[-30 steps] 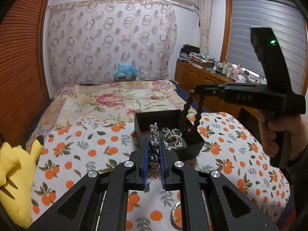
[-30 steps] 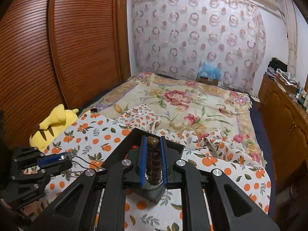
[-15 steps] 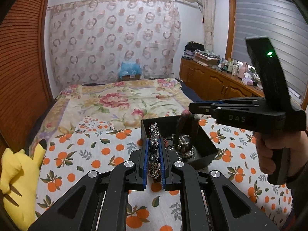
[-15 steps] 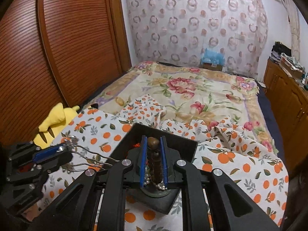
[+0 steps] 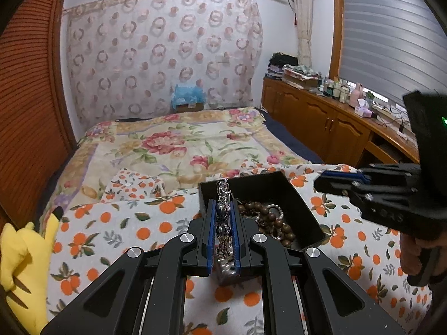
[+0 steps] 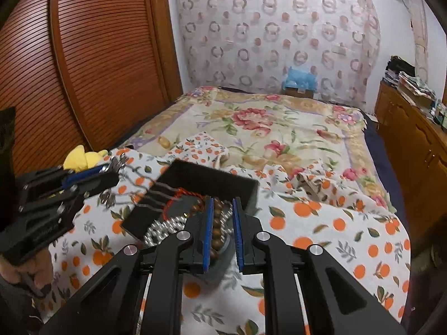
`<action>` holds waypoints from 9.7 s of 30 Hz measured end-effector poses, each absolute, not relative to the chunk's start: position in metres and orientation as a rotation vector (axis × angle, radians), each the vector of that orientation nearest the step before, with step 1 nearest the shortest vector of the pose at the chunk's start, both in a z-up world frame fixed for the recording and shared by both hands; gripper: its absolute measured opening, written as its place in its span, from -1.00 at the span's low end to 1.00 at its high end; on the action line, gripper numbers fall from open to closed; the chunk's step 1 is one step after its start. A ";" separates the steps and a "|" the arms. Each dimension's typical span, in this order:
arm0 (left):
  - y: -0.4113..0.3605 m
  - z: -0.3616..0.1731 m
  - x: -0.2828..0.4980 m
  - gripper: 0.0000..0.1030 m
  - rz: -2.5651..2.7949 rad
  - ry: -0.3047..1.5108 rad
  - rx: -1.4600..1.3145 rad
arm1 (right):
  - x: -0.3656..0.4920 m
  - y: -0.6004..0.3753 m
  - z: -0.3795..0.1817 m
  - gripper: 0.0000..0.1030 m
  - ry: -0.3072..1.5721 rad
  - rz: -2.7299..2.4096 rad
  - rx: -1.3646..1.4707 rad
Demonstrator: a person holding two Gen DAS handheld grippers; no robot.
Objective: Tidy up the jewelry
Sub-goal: 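Carry the silver chain and bead strand over the black box and release both, then grasp the silver bangle with the left gripper while the right grasps the green jade pendant, then lift both pieces over the black box and open the right gripper to drop the pendant, then lower the silver bangle into the black box and open the left gripper, then grasp the gold ring with the left gripper while the right grasps the small gold charm, then carry the gold ring and charm into the black box and release both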
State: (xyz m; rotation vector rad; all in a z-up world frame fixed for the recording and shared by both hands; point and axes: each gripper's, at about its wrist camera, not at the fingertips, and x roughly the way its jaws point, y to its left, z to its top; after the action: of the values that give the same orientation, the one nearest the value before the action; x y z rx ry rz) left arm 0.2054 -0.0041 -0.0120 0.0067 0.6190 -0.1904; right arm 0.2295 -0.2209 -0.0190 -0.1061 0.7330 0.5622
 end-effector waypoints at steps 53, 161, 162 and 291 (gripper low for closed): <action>-0.033 -0.099 0.100 0.82 -0.321 0.862 0.143 | 0.094 -0.247 -0.108 -0.56 0.856 0.686 -0.279; -0.008 -0.026 0.198 0.08 -0.268 0.691 0.111 | 0.224 -0.199 -0.018 -0.73 0.649 0.729 -0.172; -0.010 -0.027 0.201 0.08 -0.270 0.692 0.114 | 0.226 -0.200 -0.019 -0.73 0.654 0.729 -0.168; -0.011 -0.053 0.120 -0.64 -0.301 0.737 0.067 | 0.167 -0.217 -0.037 -0.67 0.692 0.641 -0.182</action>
State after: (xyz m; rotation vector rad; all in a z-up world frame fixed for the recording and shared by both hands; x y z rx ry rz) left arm 0.1200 -0.0113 -0.0527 0.0671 0.7368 -0.3008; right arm 0.1671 -0.2170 -0.0365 -0.1820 0.6925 0.6413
